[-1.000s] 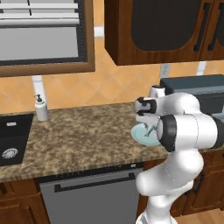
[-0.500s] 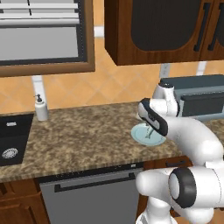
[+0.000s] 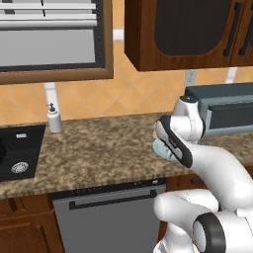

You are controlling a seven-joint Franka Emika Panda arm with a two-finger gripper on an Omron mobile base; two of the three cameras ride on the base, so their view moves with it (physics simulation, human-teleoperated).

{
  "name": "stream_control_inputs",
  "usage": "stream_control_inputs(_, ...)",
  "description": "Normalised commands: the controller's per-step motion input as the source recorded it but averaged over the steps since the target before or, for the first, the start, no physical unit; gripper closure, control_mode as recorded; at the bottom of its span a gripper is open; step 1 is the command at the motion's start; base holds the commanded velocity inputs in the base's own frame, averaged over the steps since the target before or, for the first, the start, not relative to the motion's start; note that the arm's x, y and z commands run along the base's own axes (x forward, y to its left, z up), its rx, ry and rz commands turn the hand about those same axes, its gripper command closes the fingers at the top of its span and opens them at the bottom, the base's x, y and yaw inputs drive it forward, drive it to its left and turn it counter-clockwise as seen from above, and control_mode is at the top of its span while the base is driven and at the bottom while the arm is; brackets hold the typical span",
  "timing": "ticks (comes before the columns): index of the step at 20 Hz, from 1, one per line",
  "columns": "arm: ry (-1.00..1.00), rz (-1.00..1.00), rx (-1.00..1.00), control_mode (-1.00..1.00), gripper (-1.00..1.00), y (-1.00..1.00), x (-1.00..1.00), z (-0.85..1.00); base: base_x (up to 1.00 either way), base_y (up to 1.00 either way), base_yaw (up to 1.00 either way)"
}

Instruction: Pick up the knife from the drawer and place it on the cutting board. Then place the meat from the plate to the cutting board.

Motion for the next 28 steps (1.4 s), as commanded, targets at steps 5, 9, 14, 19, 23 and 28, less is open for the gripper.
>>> stream_control_inputs(5,0.00,0.00,0.00,1.00,1.00,0.00,0.00,0.00,-0.99,1.00,0.34)
stream_control_inputs(9,0.00,0.00,0.00,1.00,1.00,0.00,0.00,0.00,-0.77,1.00,0.44)
stream_control_inputs(14,0.00,0.00,0.00,1.00,1.00,0.00,0.00,0.00,-0.25,1.00,0.37)
stream_control_inputs(19,0.00,0.00,0.00,1.00,1.00,0.00,0.00,0.00,0.37,1.00,0.24)
stream_control_inputs(23,0.00,0.00,0.00,1.00,1.00,0.00,0.00,0.00,0.89,1.00,0.14)
stream_control_inputs(28,0.00,0.00,0.00,1.00,1.00,0.00,0.00,0.00,0.84,1.00,0.17)
